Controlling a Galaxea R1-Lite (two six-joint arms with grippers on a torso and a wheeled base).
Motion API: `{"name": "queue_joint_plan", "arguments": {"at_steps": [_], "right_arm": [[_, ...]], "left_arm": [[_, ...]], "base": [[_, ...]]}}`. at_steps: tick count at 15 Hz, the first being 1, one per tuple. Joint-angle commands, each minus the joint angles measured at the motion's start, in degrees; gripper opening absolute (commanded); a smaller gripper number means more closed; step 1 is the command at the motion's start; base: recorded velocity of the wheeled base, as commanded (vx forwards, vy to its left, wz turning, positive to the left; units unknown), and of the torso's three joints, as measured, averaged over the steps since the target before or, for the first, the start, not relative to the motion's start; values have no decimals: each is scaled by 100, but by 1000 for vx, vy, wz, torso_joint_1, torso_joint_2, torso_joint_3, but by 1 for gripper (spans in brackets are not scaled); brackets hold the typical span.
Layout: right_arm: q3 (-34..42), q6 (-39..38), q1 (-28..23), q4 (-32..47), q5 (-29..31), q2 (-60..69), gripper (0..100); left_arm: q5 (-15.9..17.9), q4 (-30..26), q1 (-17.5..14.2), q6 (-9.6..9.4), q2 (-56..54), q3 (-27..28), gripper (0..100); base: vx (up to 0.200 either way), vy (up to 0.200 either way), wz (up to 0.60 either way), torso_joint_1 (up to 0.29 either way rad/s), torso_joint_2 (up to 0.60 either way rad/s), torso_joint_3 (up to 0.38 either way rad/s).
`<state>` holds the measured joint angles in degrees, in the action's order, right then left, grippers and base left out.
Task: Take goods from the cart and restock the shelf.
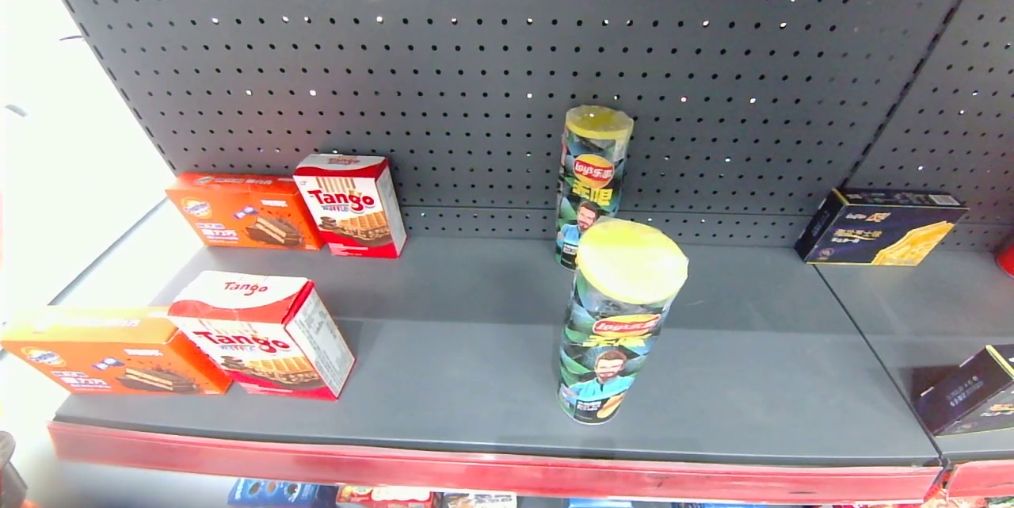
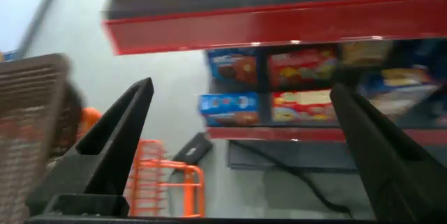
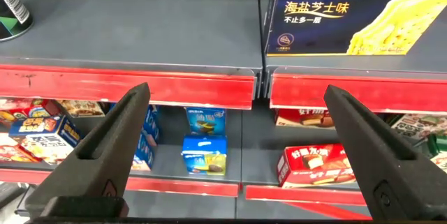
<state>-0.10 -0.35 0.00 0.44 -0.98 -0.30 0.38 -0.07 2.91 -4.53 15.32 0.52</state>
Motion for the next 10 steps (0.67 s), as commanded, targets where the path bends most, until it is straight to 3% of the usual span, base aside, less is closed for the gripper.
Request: {"name": "queue_joint_plan", "arguments": {"at_steps": [1,3,5,7,8,9,10], "right_arm": [[1,0,0,0,-8,-13,100],[1,0,0,0,-8,-13,100],[1,9,0,0,1,-13,100],[1,0,0,0,-8,-13,100],[1,0,0,0,-8,-13,100],[1,9,0,0,1,-13,100],[1,0,0,0,1,-13,100]], "left_arm": [[533,-160,-757,23,-258,9,100],[349,7,-933,-39,-1084,-52,100],[-301,-10,-924,102,-970,-52,100],[-328,-10,-924,199,-961,-52,100],[-319,-1,-827,199,-961,-52,100],[-240,7,-362,190,-1058,-52,100],[-126,7,-212,190,-1321,-52,100]], "base": [[0,0,0,0,0,0],[0,0,0,0,0,0],[0,0,0,0,0,0],[0,0,0,0,0,0],[0,0,0,0,0,0],[0,0,0,0,0,0],[0,0,0,0,0,0]]}}
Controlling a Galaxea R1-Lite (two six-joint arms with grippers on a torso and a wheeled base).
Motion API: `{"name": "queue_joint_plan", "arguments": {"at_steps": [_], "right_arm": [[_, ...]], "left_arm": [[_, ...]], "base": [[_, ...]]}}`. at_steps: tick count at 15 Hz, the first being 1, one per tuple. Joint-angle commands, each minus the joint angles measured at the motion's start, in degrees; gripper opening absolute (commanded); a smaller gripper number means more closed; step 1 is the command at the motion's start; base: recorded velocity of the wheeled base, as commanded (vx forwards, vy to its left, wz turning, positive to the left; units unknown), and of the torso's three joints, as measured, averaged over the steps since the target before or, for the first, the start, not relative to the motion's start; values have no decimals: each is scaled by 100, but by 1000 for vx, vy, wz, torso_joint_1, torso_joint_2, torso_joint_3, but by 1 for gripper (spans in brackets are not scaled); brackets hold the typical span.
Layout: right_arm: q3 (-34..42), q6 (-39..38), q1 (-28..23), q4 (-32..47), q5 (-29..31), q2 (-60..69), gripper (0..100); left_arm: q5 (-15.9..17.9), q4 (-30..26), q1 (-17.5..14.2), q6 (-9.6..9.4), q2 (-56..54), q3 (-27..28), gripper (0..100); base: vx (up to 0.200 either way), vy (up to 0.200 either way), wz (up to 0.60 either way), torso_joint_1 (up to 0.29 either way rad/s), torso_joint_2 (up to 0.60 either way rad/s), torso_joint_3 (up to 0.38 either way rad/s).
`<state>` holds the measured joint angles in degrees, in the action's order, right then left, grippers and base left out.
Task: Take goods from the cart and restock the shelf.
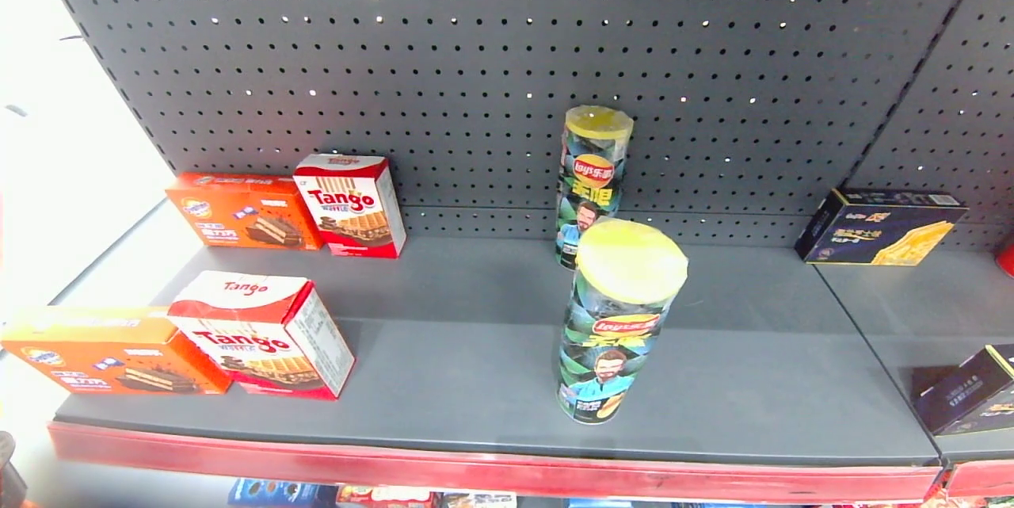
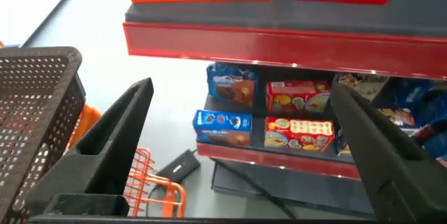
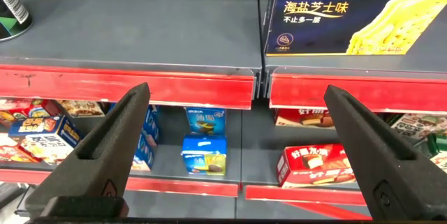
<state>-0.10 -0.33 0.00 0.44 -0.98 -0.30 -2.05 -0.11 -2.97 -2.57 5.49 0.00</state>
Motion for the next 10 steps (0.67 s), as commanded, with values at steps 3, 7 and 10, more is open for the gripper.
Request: {"name": "queue_joint_plan", "arguments": {"at_steps": [3,7,10], "right_arm": [[1,-2,0,0,1,-13,100],[1,-2,0,0,1,-13,100],[1,-2,0,0,1,-13,100]], "left_arm": [[-103,11,271,2,-549,0,100],[196,2,271,-6,-549,0,100],[679,-7,297,-24,-549,0,100]], "base": [[0,0,0,0,0,0],[0,0,0,0,0,0],[0,0,0,0,0,0]]}}
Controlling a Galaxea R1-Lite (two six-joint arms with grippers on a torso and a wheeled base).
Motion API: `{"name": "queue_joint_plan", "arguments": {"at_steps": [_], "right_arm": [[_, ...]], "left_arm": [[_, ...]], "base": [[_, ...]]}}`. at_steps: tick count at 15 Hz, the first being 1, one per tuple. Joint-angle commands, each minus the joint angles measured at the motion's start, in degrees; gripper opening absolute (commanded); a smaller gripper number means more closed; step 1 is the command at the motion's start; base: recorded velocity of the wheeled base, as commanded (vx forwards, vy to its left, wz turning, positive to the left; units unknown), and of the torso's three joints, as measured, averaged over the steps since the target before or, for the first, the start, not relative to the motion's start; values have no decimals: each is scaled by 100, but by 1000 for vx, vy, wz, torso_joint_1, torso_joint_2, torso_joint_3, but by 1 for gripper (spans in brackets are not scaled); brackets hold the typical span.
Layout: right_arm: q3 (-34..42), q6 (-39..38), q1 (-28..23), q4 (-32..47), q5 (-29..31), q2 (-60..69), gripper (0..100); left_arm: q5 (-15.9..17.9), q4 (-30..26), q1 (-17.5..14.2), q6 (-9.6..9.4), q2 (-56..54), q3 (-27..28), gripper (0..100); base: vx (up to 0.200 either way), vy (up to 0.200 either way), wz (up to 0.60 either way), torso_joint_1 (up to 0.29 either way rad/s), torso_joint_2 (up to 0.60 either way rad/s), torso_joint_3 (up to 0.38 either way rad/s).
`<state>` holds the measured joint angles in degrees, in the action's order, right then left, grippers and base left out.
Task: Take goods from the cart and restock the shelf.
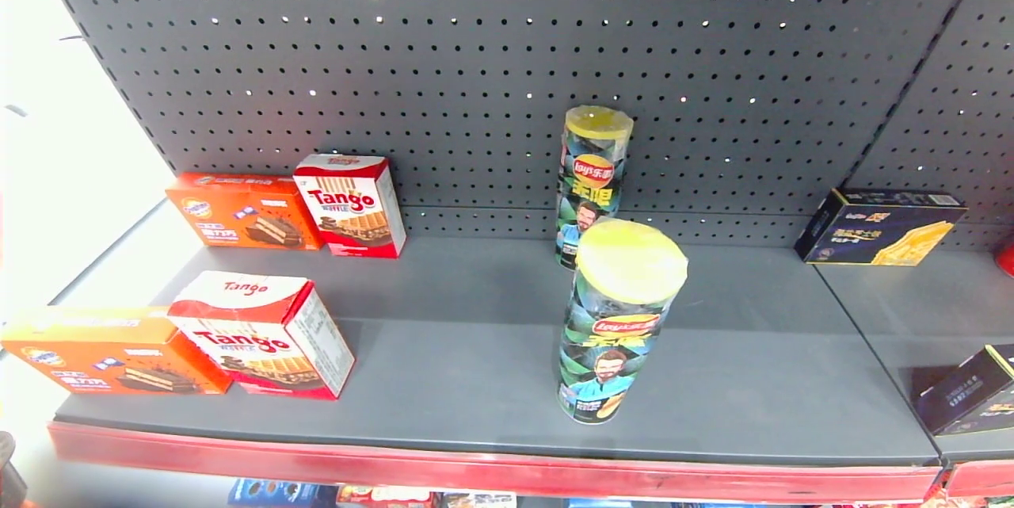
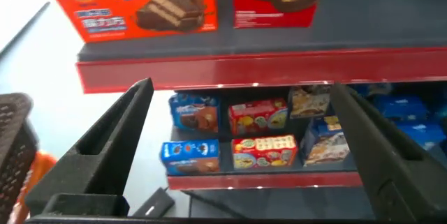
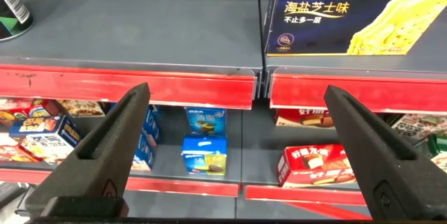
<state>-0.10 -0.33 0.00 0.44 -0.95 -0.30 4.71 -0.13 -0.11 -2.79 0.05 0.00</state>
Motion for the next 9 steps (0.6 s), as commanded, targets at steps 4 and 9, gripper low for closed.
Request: {"name": "queue_joint_plan", "arguments": {"at_steps": [4,9], "right_arm": [[1,-2,0,0,-37,-13,100],[1,-2,0,0,-10,-13,100]], "left_arm": [[-40,5,11,42,-5,0,100],[-40,-4,11,51,-5,0,100]], "base": [[0,0,0,0,0,0],[0,0,-120,0,0,0]]}}
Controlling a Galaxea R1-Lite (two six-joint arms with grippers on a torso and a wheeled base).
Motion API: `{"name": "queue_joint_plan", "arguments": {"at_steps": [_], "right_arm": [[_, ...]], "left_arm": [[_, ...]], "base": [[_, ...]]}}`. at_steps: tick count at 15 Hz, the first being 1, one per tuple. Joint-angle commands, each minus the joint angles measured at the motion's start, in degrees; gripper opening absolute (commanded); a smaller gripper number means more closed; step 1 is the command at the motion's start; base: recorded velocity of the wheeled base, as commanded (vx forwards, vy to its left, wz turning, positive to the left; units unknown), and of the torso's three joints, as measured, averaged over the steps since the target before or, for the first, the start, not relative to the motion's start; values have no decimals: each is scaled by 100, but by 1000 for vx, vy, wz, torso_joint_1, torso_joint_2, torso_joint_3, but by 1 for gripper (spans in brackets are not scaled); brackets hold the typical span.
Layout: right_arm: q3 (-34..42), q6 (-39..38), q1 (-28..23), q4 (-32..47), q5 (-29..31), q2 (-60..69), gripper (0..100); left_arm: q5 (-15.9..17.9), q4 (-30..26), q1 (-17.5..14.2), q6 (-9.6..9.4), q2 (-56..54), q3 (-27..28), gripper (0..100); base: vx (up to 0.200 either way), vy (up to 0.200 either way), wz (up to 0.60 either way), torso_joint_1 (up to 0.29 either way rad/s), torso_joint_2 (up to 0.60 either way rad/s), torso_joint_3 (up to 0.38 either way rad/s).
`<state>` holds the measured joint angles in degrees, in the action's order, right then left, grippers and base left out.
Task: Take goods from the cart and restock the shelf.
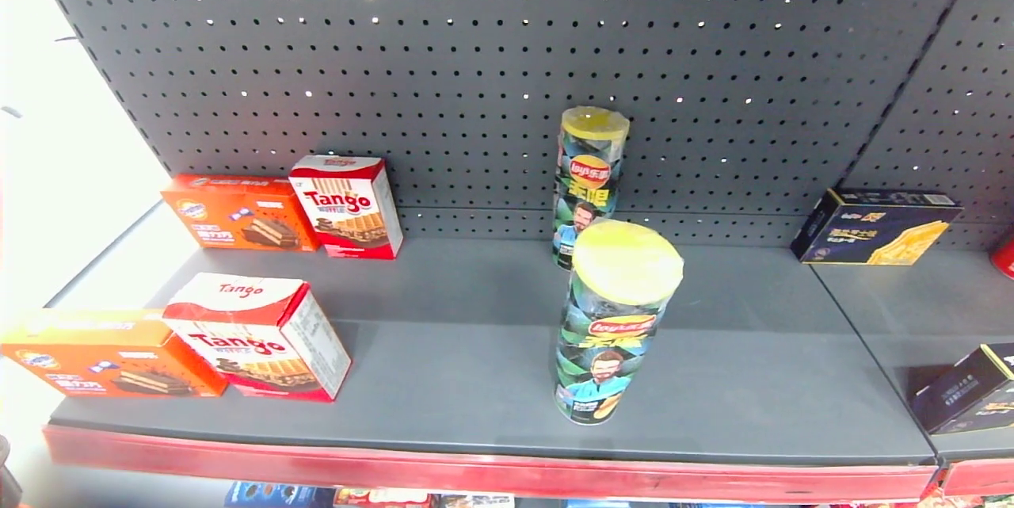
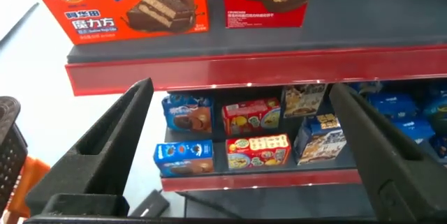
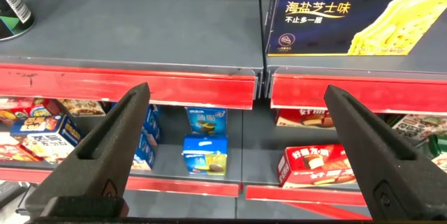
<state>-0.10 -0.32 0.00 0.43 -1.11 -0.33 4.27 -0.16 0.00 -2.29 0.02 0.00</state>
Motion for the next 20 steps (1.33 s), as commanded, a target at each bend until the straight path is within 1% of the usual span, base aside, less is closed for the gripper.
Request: {"name": "queue_joint_plan", "arguments": {"at_steps": [1,9,18,19,20], "right_arm": [[1,-3,0,1,5,-11,100],[1,-3,0,1,5,-11,100],[1,-3,0,1,5,-11,100],[1,-3,0,1,5,-11,100],[1,-3,0,1,5,-11,100]], "left_arm": [[4,7,0,-8,-2,0,100],[-14,-2,0,18,-2,0,100],[-5,7,0,-17,6,0,100],[4,-2,0,-34,-2,0,100],[-14,7,0,1,-2,0,100]], "base": [[0,0,0,0,0,0],[0,0,0,0,0,0],[0,0,0,0,0,0],[-200,0,0,7,7,-2],[0,0,0,0,0,0]]}}
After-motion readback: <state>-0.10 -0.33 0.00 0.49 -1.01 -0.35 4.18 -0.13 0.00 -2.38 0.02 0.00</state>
